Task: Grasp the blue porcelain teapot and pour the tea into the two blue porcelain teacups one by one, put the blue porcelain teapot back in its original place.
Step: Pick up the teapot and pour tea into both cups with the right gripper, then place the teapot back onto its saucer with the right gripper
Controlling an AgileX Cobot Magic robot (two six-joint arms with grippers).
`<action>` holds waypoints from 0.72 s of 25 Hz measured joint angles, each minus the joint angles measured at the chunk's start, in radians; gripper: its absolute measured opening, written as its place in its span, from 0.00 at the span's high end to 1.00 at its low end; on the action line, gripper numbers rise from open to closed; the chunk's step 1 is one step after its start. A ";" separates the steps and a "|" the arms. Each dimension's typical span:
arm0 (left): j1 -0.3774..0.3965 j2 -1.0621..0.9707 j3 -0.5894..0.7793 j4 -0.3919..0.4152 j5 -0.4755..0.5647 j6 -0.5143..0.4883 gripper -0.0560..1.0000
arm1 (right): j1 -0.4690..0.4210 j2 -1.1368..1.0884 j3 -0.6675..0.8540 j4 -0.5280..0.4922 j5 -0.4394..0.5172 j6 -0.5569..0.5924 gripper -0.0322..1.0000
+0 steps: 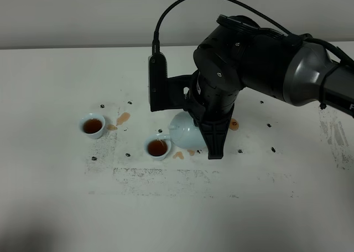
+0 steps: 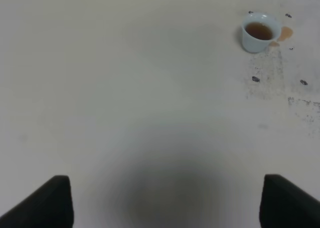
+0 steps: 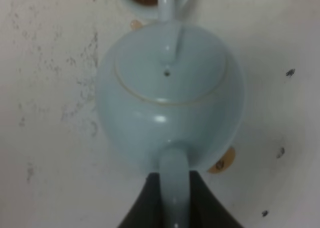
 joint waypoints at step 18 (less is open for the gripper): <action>0.000 0.000 0.000 0.000 0.000 0.000 0.26 | -0.136 -0.015 0.000 0.321 -0.079 -0.031 0.93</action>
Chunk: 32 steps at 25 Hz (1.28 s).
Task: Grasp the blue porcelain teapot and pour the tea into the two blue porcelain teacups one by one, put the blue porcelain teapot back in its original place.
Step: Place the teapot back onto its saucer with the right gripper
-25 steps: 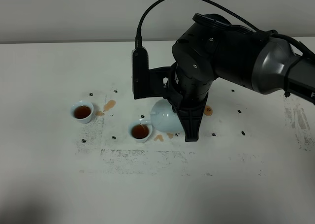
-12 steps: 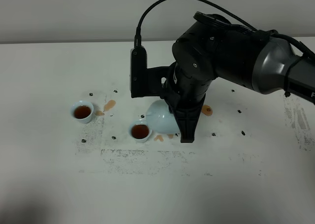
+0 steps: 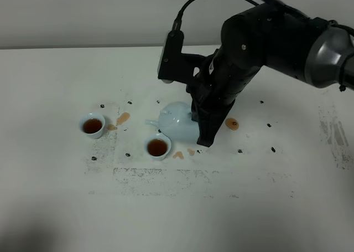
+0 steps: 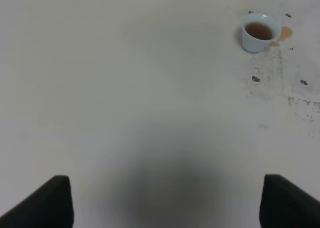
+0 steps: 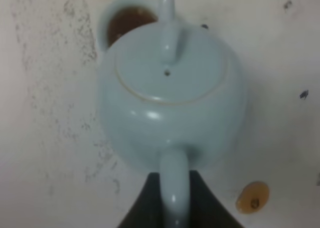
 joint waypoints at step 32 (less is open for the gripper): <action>0.000 0.000 0.000 0.000 0.000 0.000 0.26 | -0.227 -0.019 0.429 0.754 -0.451 -0.560 0.93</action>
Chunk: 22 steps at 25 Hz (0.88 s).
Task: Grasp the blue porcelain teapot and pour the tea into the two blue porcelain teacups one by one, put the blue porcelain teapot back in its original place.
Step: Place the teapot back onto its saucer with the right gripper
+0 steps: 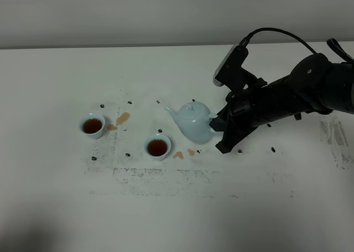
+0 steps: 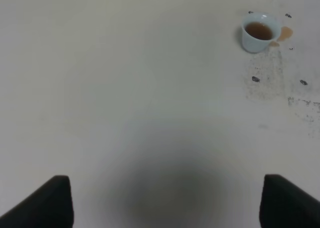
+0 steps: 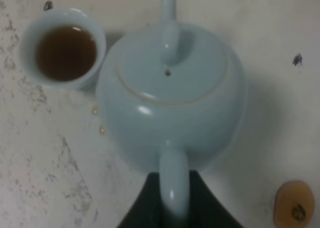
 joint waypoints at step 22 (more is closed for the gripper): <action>0.000 0.000 0.000 0.000 0.000 0.000 0.26 | 0.000 0.045 0.000 0.038 0.001 -0.062 0.93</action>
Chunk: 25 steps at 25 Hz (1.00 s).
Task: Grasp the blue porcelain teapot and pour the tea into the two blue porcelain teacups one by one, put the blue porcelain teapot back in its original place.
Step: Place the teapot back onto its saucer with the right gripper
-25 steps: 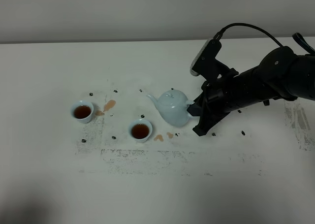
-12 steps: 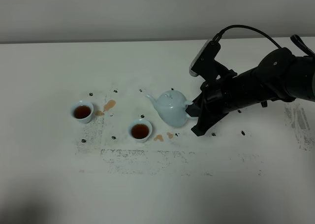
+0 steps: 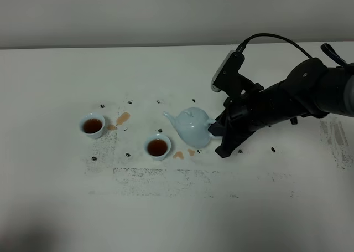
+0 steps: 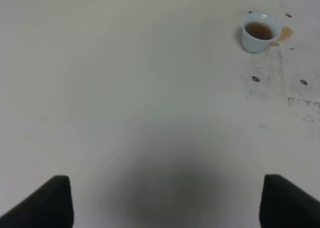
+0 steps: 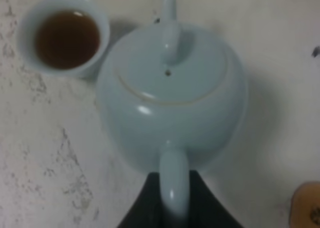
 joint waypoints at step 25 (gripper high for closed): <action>0.000 0.000 0.000 0.000 0.000 0.000 0.26 | -0.055 -0.244 0.125 0.103 -0.009 0.044 0.93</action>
